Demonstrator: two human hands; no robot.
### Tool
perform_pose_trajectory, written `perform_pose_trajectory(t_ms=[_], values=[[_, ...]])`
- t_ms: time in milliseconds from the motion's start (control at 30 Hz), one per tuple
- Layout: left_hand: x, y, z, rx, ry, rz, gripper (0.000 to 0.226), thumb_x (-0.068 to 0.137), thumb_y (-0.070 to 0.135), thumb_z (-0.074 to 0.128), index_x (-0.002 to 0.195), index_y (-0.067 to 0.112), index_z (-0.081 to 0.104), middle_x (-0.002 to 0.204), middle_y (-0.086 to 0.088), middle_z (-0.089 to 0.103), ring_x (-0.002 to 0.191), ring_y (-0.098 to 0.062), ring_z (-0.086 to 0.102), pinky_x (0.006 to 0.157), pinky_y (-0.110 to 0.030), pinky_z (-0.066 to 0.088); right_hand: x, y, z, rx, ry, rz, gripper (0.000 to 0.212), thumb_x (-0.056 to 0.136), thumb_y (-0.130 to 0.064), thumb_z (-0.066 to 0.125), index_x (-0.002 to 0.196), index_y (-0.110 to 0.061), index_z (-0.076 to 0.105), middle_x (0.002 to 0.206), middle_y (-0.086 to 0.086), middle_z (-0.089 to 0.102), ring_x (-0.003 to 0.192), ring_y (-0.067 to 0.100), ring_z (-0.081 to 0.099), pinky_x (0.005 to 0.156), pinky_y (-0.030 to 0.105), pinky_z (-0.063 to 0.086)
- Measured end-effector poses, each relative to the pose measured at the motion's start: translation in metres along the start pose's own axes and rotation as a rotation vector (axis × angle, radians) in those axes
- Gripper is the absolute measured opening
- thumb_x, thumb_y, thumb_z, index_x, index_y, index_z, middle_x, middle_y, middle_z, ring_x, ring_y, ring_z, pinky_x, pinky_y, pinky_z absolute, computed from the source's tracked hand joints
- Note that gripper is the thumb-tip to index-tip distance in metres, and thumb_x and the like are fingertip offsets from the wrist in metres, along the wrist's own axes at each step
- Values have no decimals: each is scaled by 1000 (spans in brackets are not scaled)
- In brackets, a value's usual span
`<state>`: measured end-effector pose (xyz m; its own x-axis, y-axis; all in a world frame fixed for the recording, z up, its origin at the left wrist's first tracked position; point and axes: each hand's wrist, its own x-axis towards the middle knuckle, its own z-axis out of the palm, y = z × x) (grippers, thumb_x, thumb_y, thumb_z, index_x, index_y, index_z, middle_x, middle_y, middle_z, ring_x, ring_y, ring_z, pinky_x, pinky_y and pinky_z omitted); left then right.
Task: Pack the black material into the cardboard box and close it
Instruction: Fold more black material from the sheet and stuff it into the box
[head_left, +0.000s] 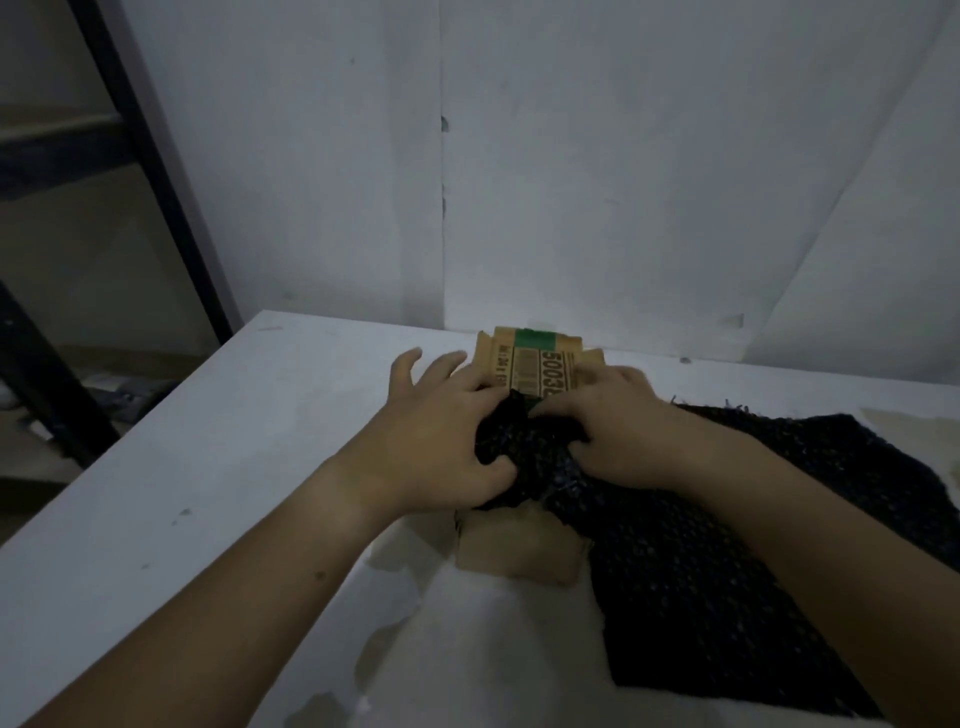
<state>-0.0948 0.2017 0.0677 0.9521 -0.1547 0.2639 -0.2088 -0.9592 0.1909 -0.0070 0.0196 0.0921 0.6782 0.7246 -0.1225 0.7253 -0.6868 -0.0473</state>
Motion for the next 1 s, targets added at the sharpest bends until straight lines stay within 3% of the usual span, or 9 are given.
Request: perform_pose_trajectory(t_ms=[167, 300, 500, 600, 733, 800, 867, 933, 1000], values=[[2, 0, 2, 114, -21, 24, 76, 68, 62, 30, 122, 23, 66, 128, 7, 48, 135, -15, 31, 118, -48, -4, -24, 22, -14, 95, 200, -8, 40, 80, -40, 58, 120, -41, 59, 115, -4, 65, 112, 19, 55, 93, 37, 48], [2, 3, 7, 150, -2, 37, 71, 69, 57, 29, 113, 19, 70, 123, 6, 47, 134, -17, 30, 116, -45, 0, -38, 29, -14, 85, 134, 6, 45, 79, -58, 57, 120, -40, 60, 111, -11, 65, 97, 11, 61, 85, 33, 53], [9, 5, 10, 111, -173, -19, 72, 69, 58, 22, 109, 20, 69, 131, 10, 58, 151, -22, 5, 115, -48, -8, -35, 21, -6, -62, 162, -71, 43, 85, -56, 52, 123, -39, 64, 116, -13, 66, 113, 14, 52, 95, 35, 45], [15, 10, 7, 95, -303, -76, 57, 72, 53, 30, 100, 21, 68, 129, 5, 61, 151, -24, 4, 118, -50, -7, -27, 15, 3, -74, 8, -37, 45, 90, -53, 43, 129, -39, 61, 125, -6, 64, 129, 22, 40, 108, 39, 34], [22, 9, -8, 31, -469, -124, 58, 70, 55, 38, 112, 27, 66, 143, -6, 51, 153, -22, 3, 118, -46, -8, -15, 8, 2, -124, -127, 32, 45, 95, -48, 38, 132, -34, 59, 143, 5, 50, 145, 26, 19, 118, 43, 13], [27, 4, -21, -19, -489, -120, 65, 69, 59, 51, 131, 40, 57, 138, -1, 50, 145, -24, 24, 117, -40, 8, -14, 6, -6, -88, -195, 38, 44, 96, -46, 37, 132, -33, 59, 142, 8, 50, 147, 25, 18, 120, 43, 11], [31, -1, -35, -27, -527, -125, 68, 71, 58, 69, 136, 51, 49, 120, 11, 56, 115, -16, 50, 100, -31, 35, -21, 8, -17, 14, -113, 5, 39, 91, -49, 43, 121, -35, 64, 125, 2, 61, 137, 25, 36, 115, 40, 26], [34, -2, -40, 2, -548, -149, 67, 73, 57, 77, 134, 52, 50, 120, 16, 59, 100, -12, 52, 86, -28, 42, -33, 9, -30, 104, 90, -60, 27, 86, -45, 52, 105, -38, 70, 105, -12, 65, 121, 18, 50, 104, 35, 40], [36, 3, -37, 85, -523, -145, 62, 75, 58, 75, 133, 51, 52, 122, 13, 58, 110, -21, 46, 87, -32, 39, -49, 5, -39, 106, 85, -93, 23, 84, -40, 56, 101, -43, 71, 111, -18, 65, 128, 14, 42, 108, 31, 35]])
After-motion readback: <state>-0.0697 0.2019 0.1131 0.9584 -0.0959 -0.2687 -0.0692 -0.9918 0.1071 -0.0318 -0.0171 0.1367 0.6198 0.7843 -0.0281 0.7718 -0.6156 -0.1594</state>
